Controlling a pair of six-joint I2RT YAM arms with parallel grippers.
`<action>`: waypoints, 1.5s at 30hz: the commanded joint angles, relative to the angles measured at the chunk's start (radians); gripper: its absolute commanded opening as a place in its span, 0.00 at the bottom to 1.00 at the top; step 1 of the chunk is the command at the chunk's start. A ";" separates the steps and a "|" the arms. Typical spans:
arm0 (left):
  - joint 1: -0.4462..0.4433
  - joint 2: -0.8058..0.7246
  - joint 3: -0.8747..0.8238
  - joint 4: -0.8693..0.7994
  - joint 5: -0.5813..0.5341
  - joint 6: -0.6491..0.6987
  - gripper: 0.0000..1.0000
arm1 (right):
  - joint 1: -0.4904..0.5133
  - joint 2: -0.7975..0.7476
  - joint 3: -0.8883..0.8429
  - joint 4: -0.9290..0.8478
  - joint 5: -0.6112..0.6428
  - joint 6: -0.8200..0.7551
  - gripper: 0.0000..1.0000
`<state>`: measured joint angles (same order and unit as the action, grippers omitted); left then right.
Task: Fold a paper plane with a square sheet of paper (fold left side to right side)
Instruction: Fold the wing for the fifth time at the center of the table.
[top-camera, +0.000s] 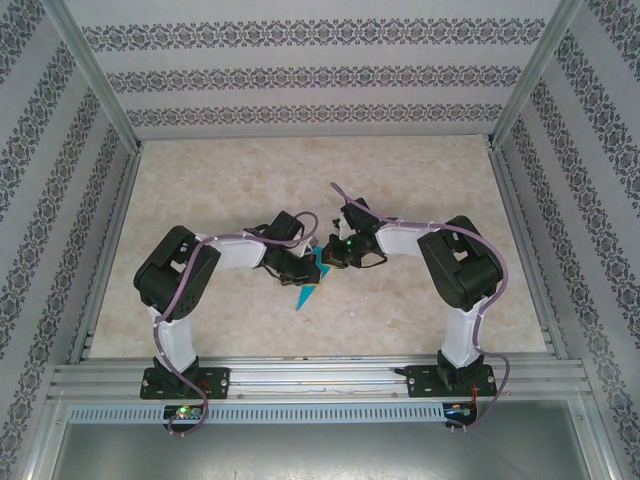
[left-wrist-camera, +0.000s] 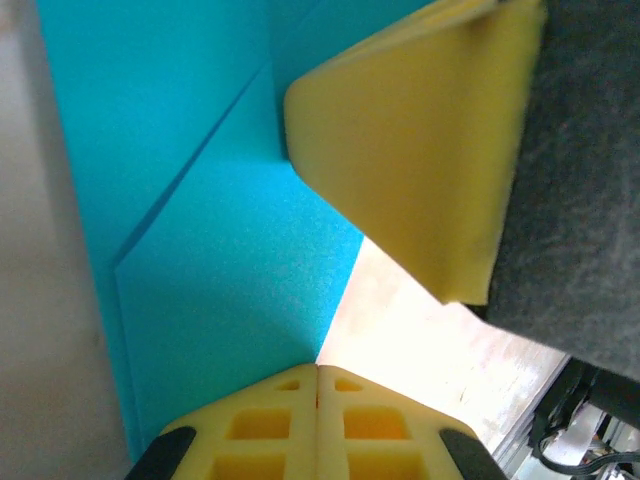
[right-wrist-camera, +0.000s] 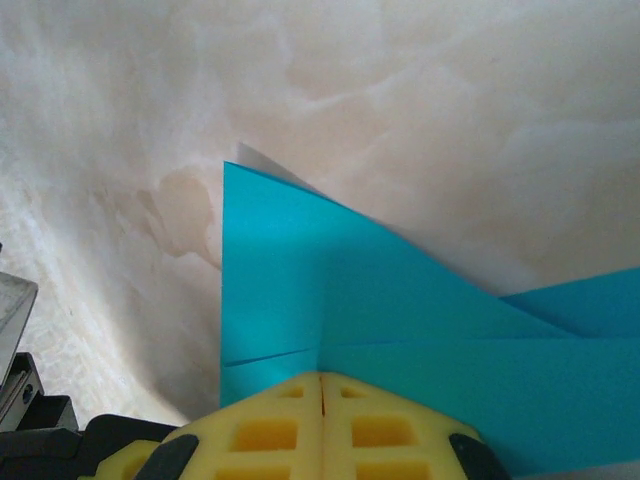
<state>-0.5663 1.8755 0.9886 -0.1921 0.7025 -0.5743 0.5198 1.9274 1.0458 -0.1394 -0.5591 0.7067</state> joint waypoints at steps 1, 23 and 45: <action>-0.004 -0.023 -0.080 -0.116 -0.011 0.054 0.00 | -0.002 0.080 -0.023 -0.116 0.085 -0.018 0.00; -0.017 -0.253 -0.394 -0.056 -0.014 0.037 0.00 | -0.009 0.108 0.006 -0.145 0.089 -0.032 0.00; -0.029 -0.340 -0.505 0.002 -0.022 -0.025 0.00 | -0.004 0.122 0.029 -0.158 0.088 -0.039 0.00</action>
<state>-0.5701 1.5265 0.5358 -0.0360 0.7029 -0.5838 0.5198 1.9701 1.1007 -0.2096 -0.6296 0.6884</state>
